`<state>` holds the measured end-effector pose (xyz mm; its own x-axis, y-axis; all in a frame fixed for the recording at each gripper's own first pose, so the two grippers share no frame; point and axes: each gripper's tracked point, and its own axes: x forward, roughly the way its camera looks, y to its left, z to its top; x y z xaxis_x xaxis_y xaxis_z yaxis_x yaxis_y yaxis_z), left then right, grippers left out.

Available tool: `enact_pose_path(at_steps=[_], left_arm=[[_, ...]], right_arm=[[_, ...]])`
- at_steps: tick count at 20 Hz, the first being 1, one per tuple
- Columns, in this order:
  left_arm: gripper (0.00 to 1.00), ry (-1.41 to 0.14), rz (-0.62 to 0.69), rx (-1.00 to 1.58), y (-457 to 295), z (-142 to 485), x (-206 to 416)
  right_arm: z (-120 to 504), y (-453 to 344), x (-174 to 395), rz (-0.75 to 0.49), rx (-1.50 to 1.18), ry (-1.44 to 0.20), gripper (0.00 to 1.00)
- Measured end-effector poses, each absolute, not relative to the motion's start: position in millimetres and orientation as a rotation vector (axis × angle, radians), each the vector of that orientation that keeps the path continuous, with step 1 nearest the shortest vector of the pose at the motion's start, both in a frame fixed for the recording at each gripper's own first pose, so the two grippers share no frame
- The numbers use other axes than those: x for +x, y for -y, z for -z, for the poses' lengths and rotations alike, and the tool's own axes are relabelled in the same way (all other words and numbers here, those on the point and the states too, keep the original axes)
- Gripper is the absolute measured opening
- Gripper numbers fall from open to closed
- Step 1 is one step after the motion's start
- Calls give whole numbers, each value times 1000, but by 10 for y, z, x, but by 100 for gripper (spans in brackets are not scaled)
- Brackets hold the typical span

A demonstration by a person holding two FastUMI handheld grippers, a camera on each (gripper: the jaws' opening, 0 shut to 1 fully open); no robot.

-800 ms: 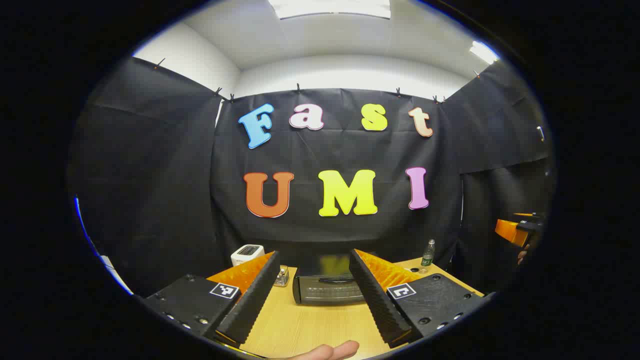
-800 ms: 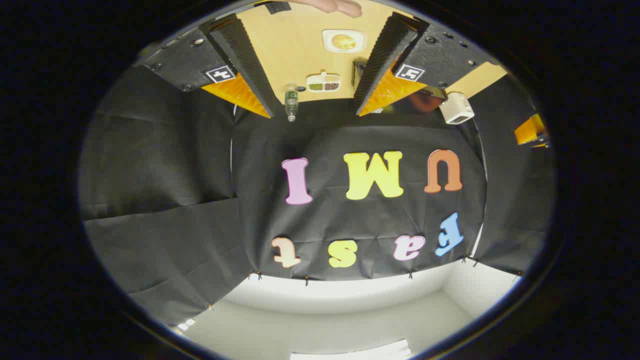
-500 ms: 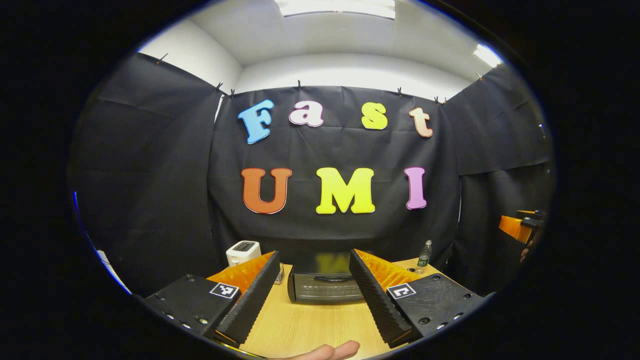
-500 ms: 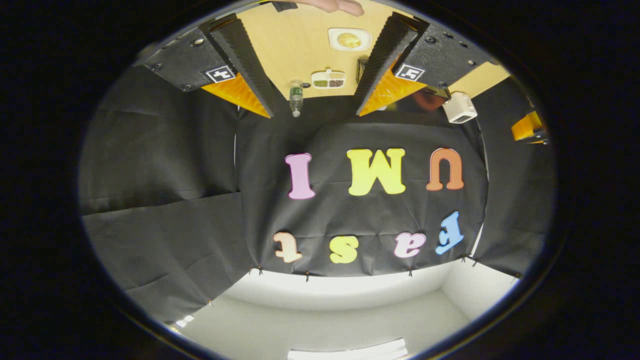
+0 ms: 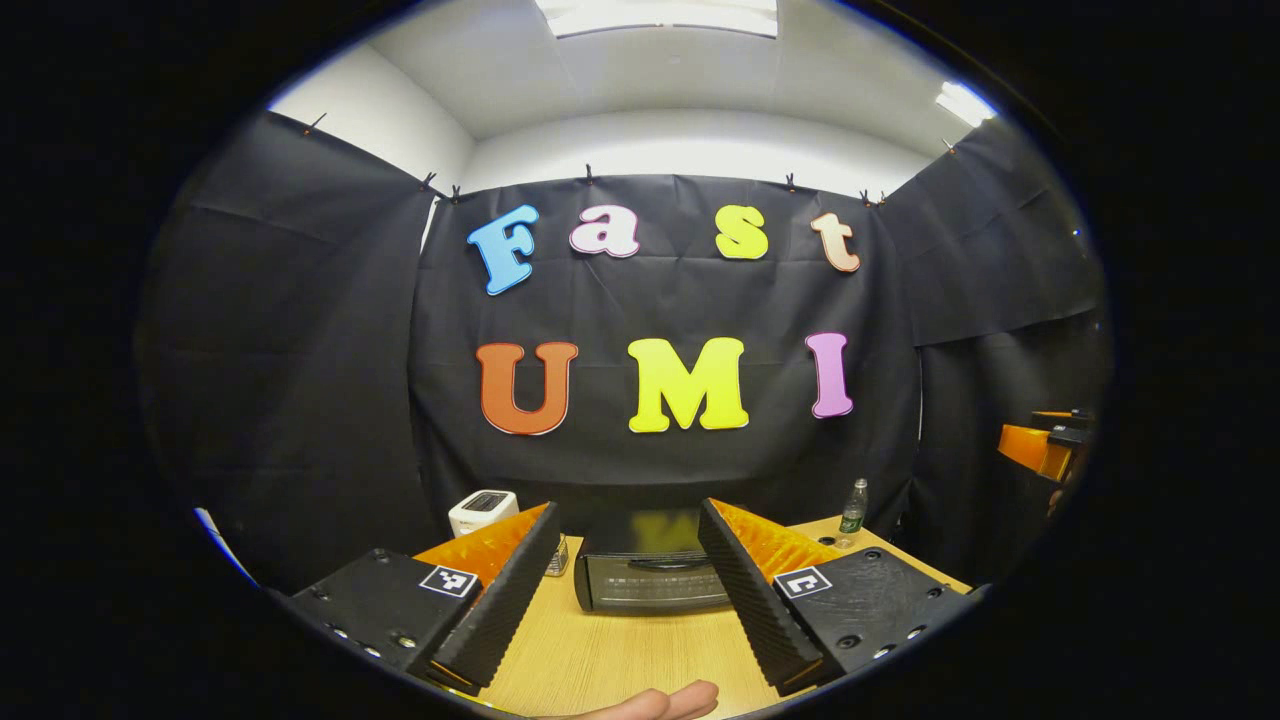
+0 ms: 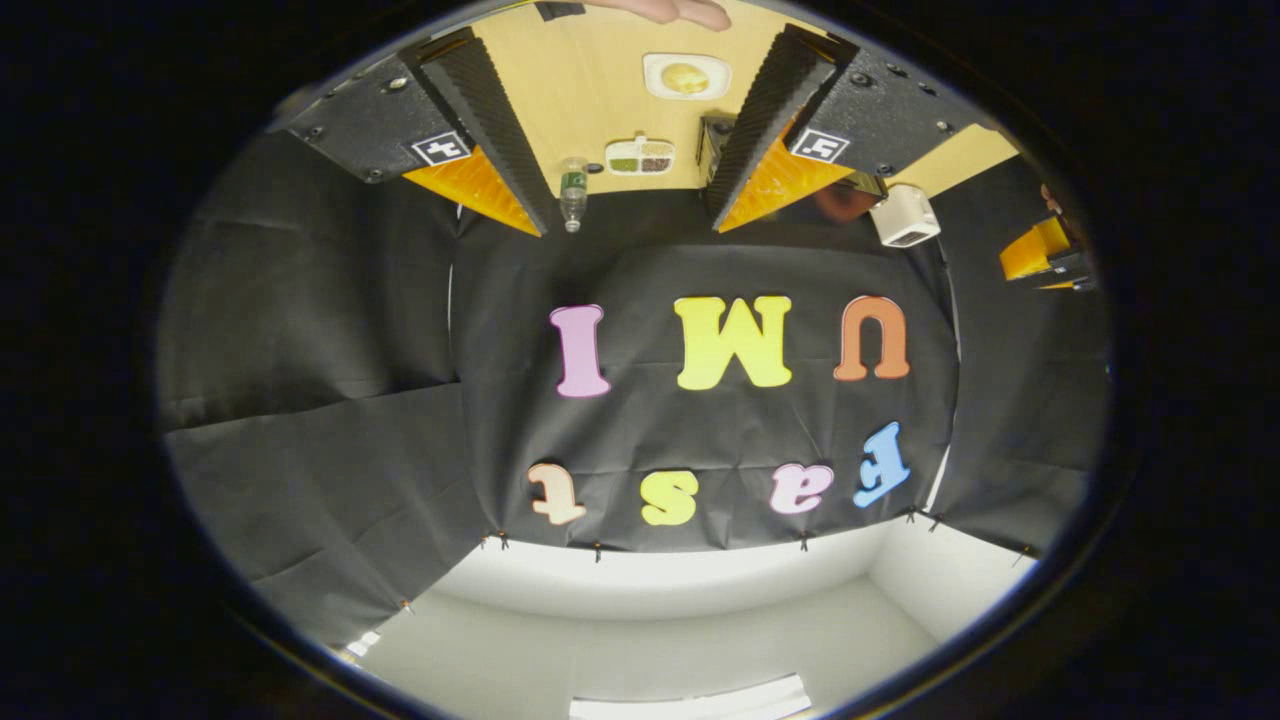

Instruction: Open the electric oven with the left hand, put the food in, and close the electric oven.

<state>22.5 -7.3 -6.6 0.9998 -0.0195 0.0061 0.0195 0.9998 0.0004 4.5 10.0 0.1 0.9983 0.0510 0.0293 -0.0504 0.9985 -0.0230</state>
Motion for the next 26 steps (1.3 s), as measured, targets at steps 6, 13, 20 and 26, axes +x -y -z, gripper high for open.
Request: enact_pose_path(at_steps=[6,13,20,26], left_arm=[[92,-35,44,-8,222,331,742],[93,-95,83,2,443,893,1618],[93,-236,125,-31,662,1578,2277],[93,-338,146,-35,815,2107,2597]], right_arm=[[-44,44,133,-42,-30,59,94],[73,152,280,-40,-35,58,100],[149,203,338,-62,-21,36,100],[205,245,347,-71,-20,21,100]])
